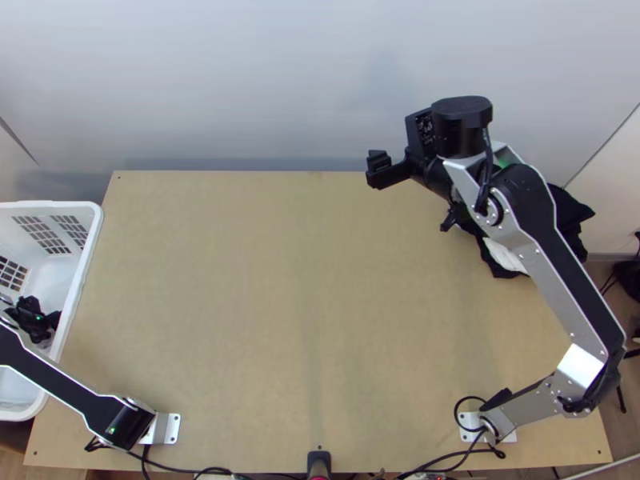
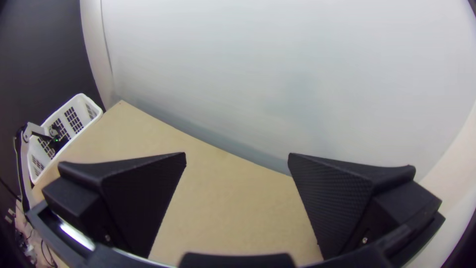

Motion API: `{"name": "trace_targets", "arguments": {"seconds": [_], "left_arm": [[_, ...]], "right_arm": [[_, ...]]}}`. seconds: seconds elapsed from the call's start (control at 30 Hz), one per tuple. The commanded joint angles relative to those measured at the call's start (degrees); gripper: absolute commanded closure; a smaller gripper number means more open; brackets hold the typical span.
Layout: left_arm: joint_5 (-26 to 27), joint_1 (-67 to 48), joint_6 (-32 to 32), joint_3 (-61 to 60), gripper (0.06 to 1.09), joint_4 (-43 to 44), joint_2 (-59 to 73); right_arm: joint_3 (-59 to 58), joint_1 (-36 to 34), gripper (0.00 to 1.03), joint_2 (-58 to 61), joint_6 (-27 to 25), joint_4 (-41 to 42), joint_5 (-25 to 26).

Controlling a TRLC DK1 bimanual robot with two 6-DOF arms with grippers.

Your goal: Fold the t-shirt

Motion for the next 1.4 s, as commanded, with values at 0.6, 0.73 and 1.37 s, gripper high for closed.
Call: {"name": "trace_targets", "arguments": {"seconds": [0.6,0.73,1.37], "left_arm": [[7.4,0.9,-3.0,2.8,1.05,-11.9,-37.9],[8.3,-0.2,-5.9,5.5,1.05,-11.8,-44.5],[1.3,-15.2,-13.1,18.0,1.05,-3.5,-61.1]], "right_arm": [[-0.7,0.0,0.07,3.3,-0.5,0.3,3.2],[-0.9,0.2,0.07,2.3,-0.5,0.3,3.2],[-13.6,-2.1,0.07,-8.9,0.3,2.0,3.3]]}}
